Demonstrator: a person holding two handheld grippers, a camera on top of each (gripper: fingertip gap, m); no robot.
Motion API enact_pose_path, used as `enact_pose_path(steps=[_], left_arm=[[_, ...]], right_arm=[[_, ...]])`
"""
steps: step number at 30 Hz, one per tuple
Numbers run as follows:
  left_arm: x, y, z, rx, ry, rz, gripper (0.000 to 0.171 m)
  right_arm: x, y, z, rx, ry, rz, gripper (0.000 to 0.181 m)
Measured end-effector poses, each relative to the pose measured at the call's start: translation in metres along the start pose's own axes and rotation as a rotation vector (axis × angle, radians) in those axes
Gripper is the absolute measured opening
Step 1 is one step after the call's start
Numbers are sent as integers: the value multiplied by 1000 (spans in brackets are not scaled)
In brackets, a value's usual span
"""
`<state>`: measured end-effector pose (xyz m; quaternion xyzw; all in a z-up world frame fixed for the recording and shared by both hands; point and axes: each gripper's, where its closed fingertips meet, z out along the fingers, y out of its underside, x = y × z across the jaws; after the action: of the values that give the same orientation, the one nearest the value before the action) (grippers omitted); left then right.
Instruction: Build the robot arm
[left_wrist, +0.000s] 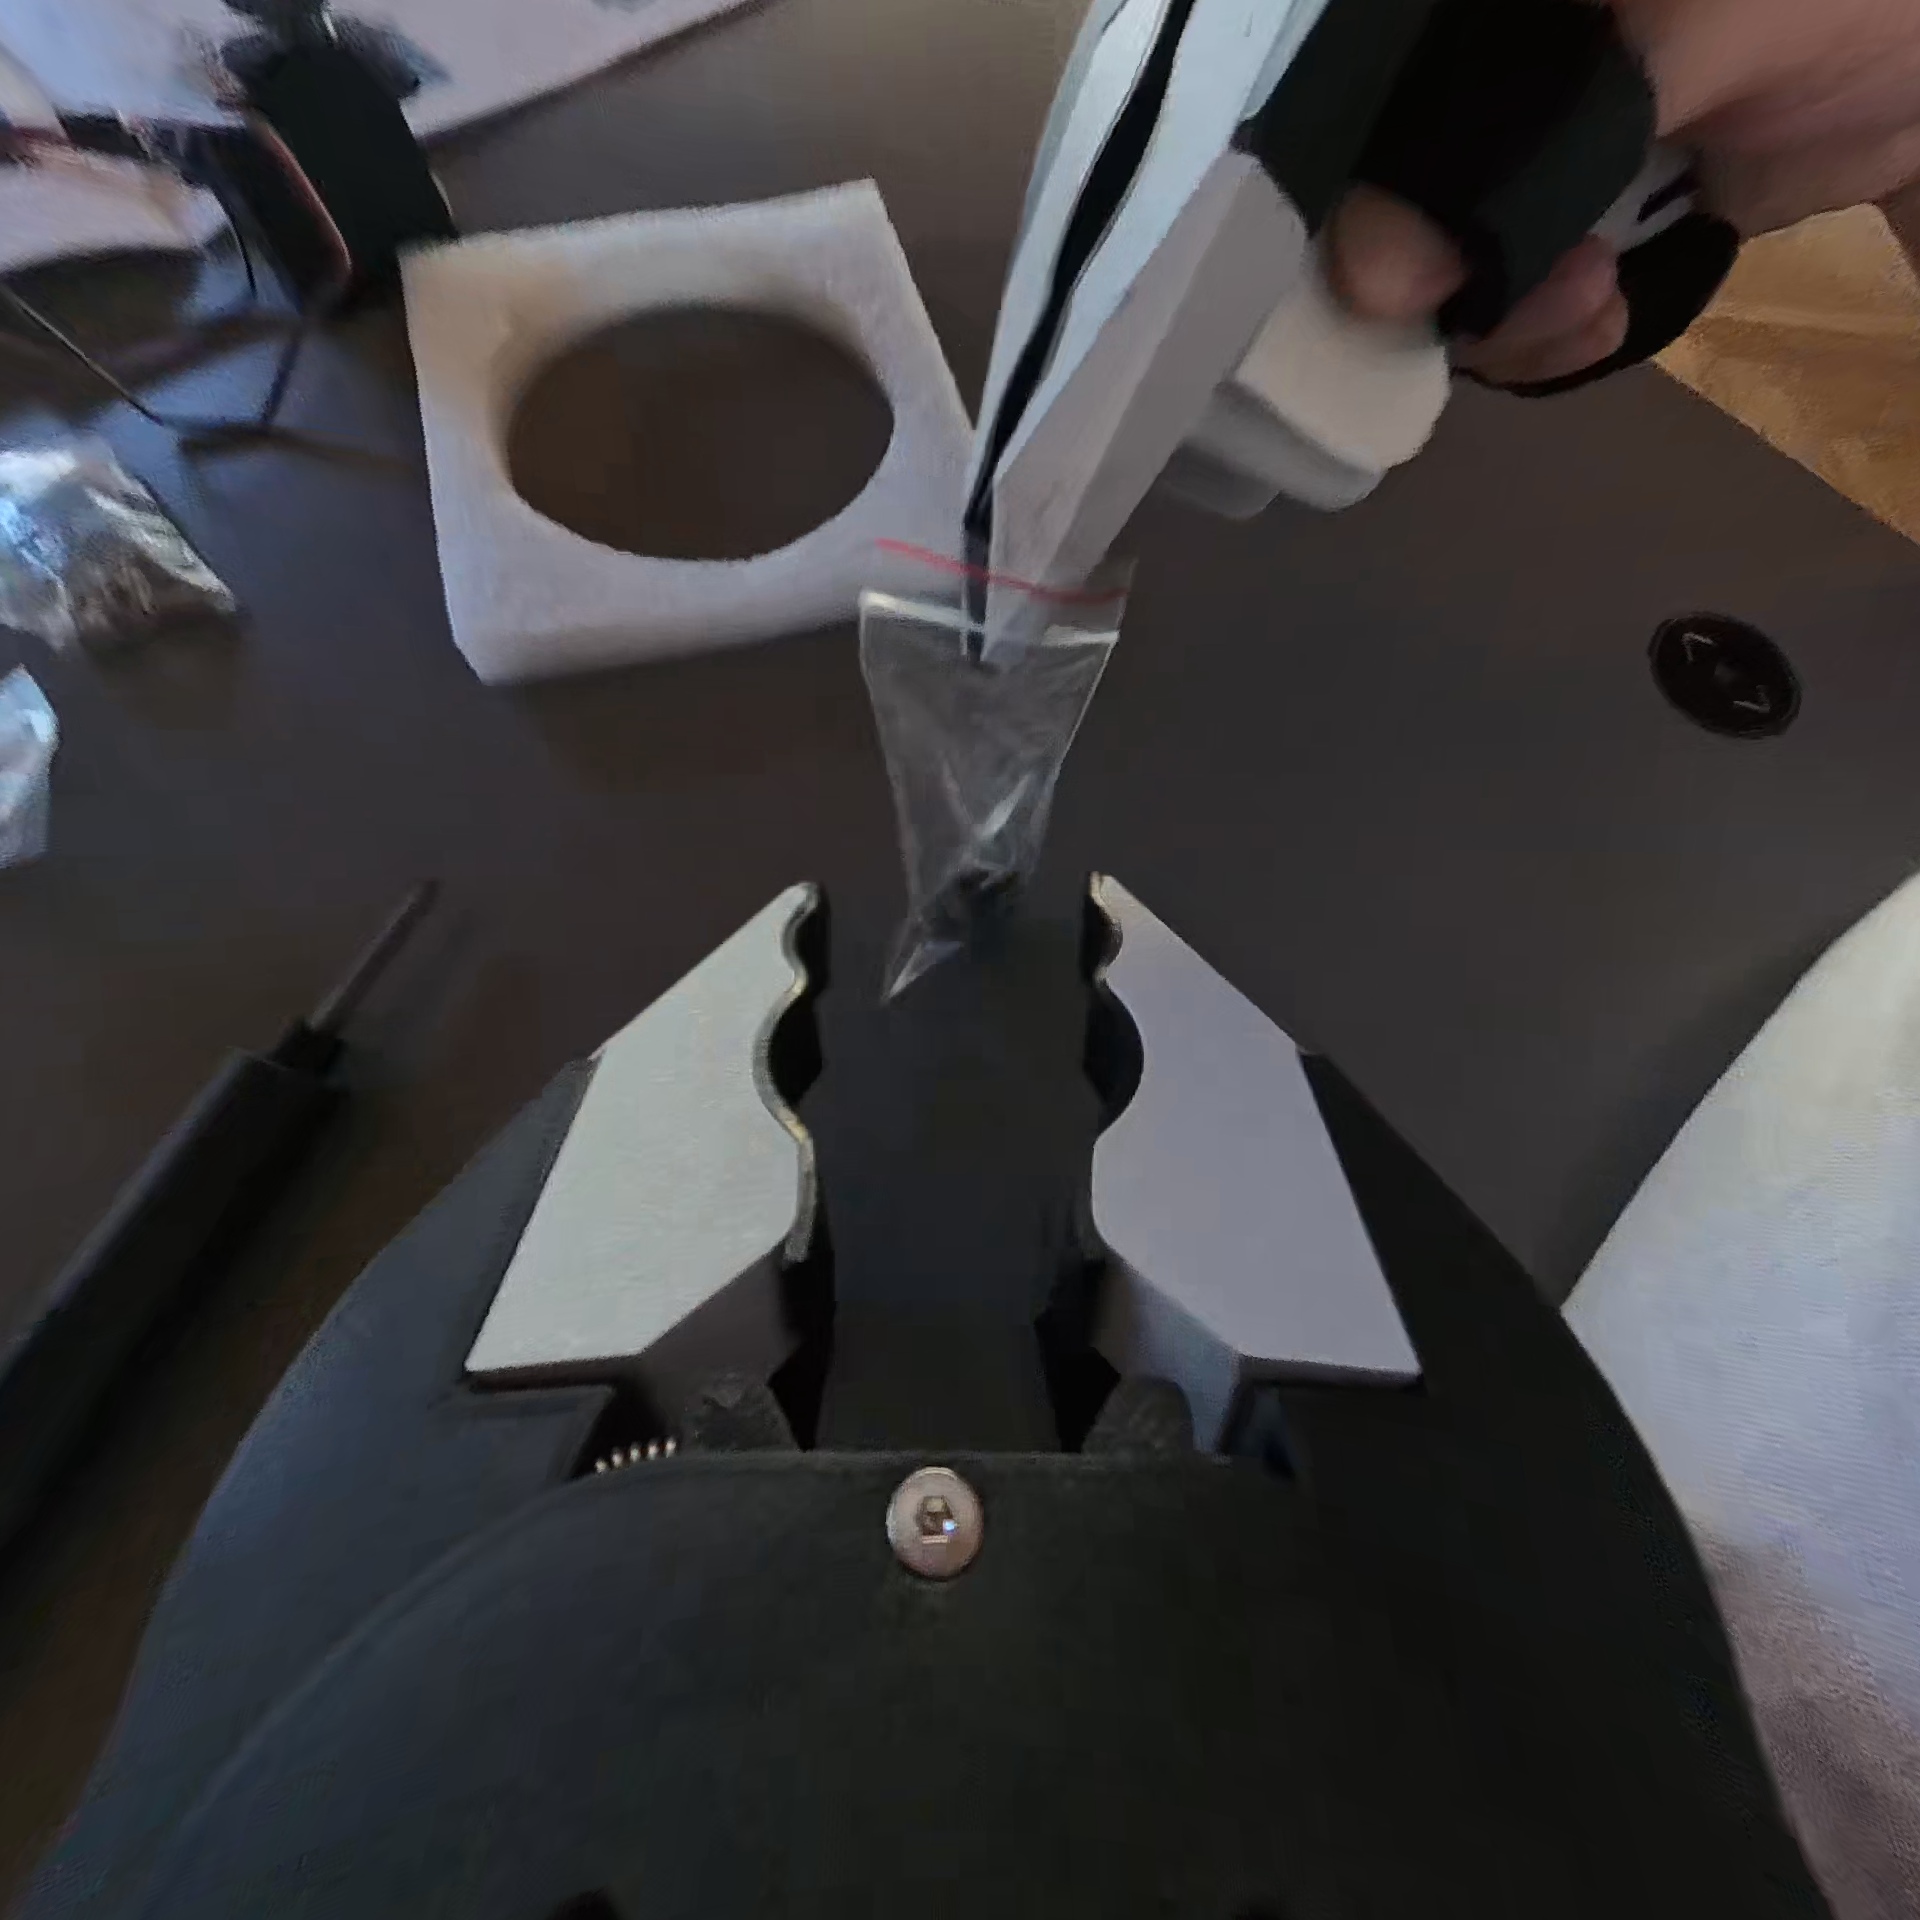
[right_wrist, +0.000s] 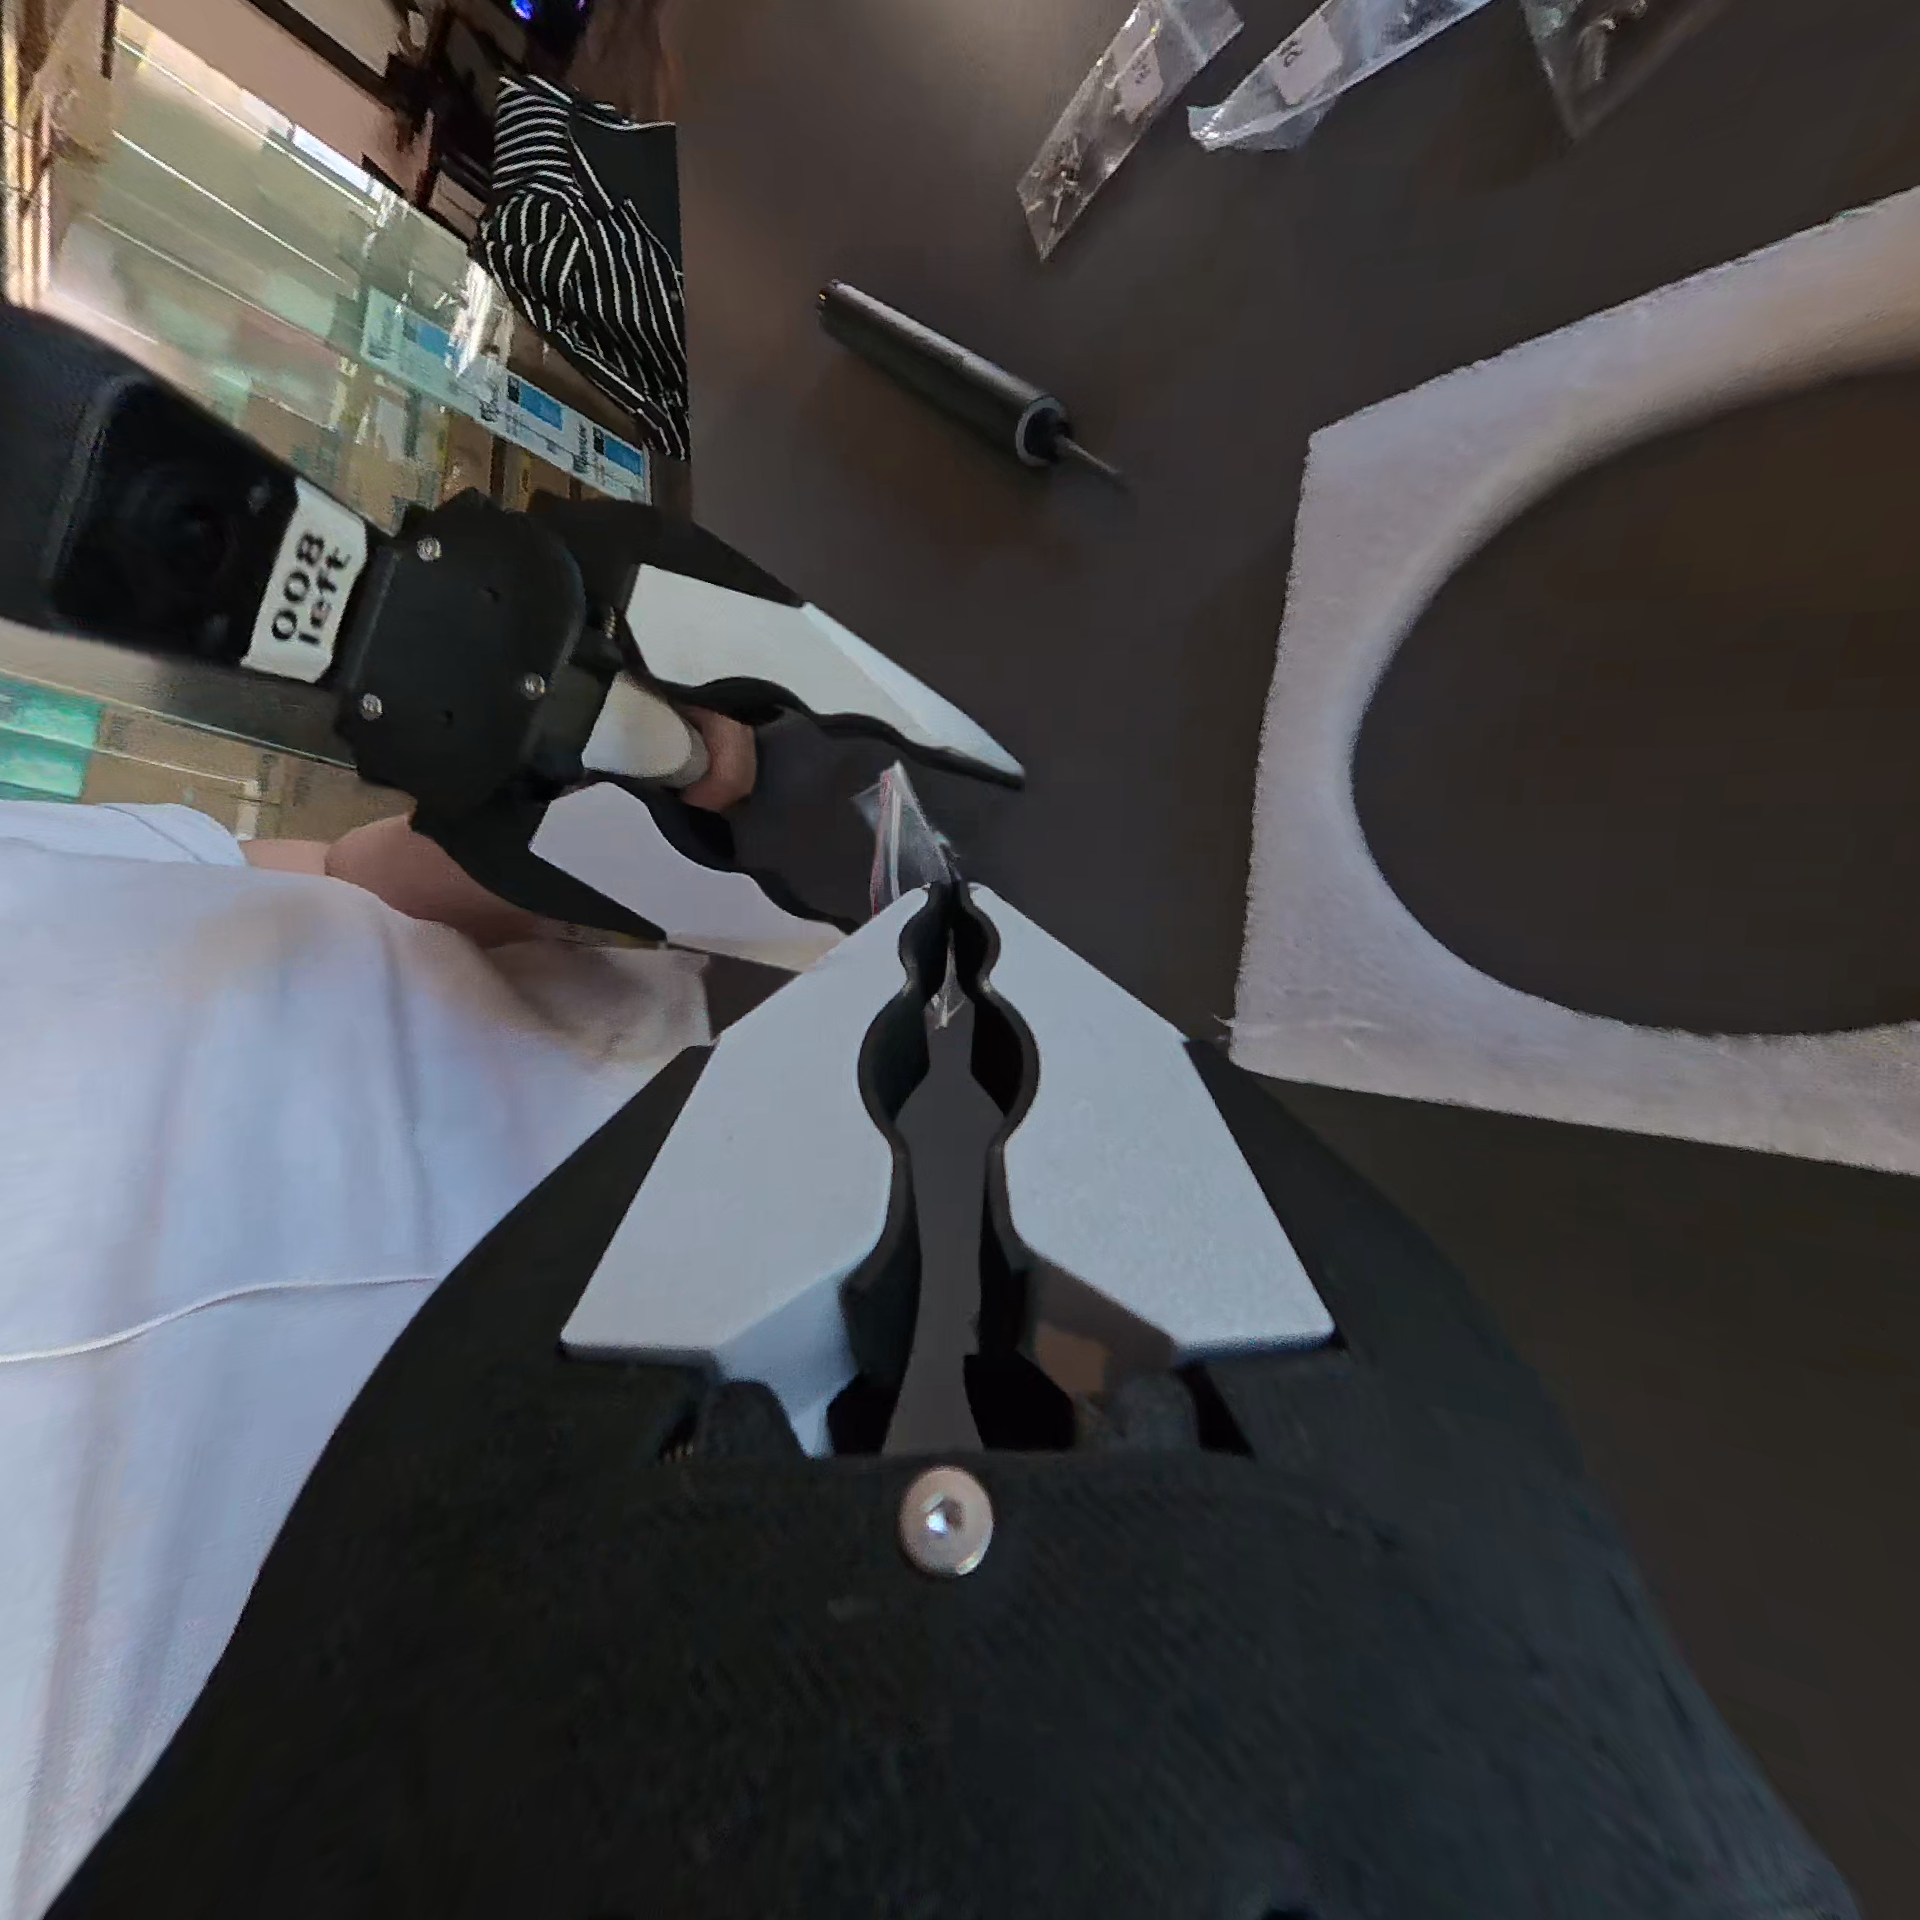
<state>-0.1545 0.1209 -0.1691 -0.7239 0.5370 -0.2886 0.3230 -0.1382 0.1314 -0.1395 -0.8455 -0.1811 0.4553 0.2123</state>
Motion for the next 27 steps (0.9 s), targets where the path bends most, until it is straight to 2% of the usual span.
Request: enact_pose_path(steps=[6,7,10,14,19,27], left_arm=[[1,6,-12,-4,172,-128,37],[2,6,-13,-10,200,-126,31],[5,3,-13,-4,224,-46,25],[4,1,-7,-5,190,64,24],[14,-8,-2,25,261,96,0],[9,-11,-3,23,299,9,2]], right_arm=[[12,14,2,-37,105,-141,0],[13,15,3,-38,111,-151,0],[12,14,2,-13,96,-154,0],[10,10,-4,50,32,-90,0],[14,8,-9,102,-18,3,0],[16,6,-13,146,-97,147,0]])
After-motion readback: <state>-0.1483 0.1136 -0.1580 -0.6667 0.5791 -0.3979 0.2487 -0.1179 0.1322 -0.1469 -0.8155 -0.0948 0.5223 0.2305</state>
